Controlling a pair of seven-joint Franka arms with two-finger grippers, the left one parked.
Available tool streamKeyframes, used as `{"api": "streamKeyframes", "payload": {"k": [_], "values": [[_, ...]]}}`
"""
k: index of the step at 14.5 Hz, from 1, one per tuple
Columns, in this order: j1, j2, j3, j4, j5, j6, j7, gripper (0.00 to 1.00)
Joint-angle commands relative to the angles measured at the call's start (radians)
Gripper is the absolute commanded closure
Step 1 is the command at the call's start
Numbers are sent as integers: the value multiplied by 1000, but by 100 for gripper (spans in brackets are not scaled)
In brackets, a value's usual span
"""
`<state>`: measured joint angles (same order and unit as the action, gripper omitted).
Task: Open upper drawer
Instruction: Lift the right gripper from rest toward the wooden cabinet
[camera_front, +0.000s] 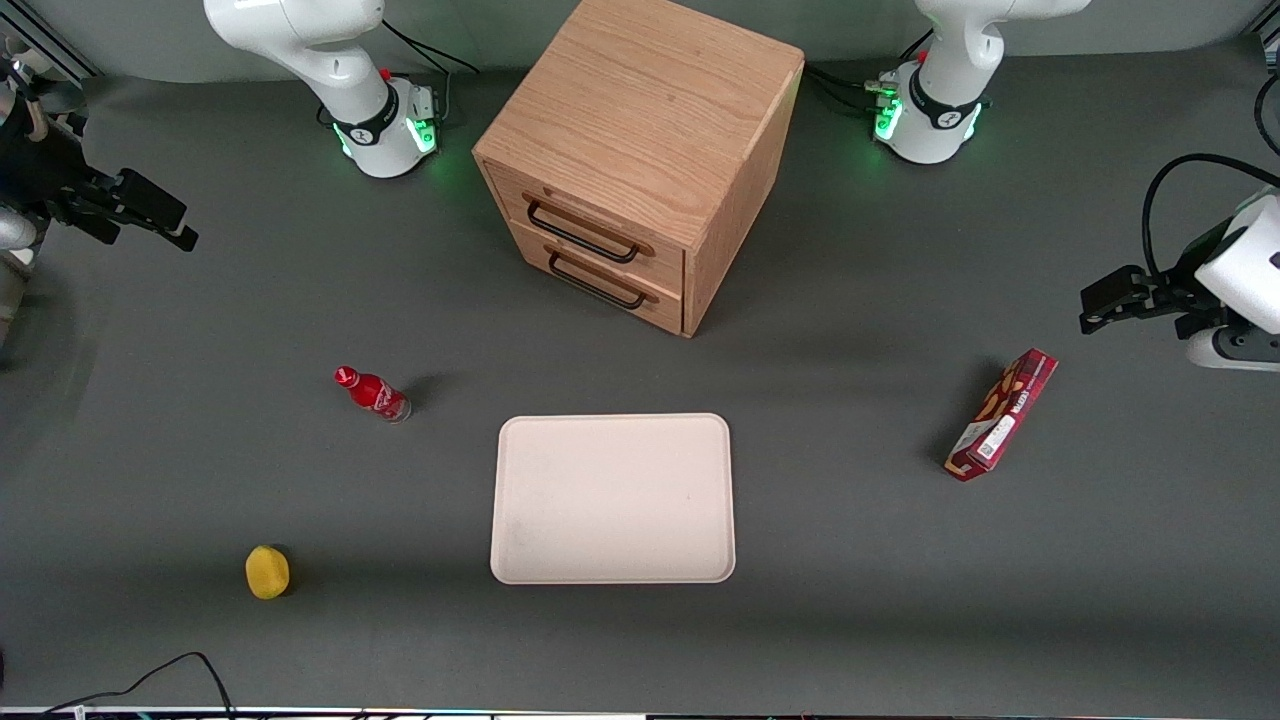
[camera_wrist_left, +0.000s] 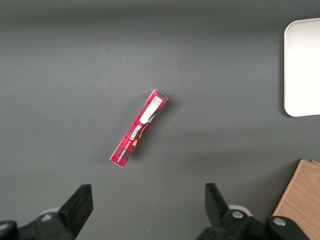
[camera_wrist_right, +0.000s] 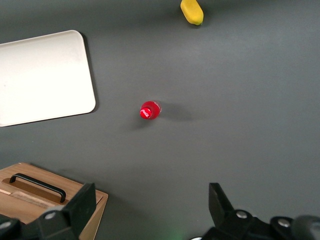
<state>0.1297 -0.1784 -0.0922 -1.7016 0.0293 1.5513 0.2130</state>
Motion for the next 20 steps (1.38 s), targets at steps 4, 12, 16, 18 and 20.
{"api": "streamKeyframes", "payload": {"k": [4,12,16,18,20], "values": [[-1,10,0,40,-22,-31,14,0],[19,10,142,82,17,-107,19,0],[16,36,336,114,126,-105,11,0],[19,66,364,112,222,-102,-112,0],[19,111,364,102,302,-100,-356,0]]}}
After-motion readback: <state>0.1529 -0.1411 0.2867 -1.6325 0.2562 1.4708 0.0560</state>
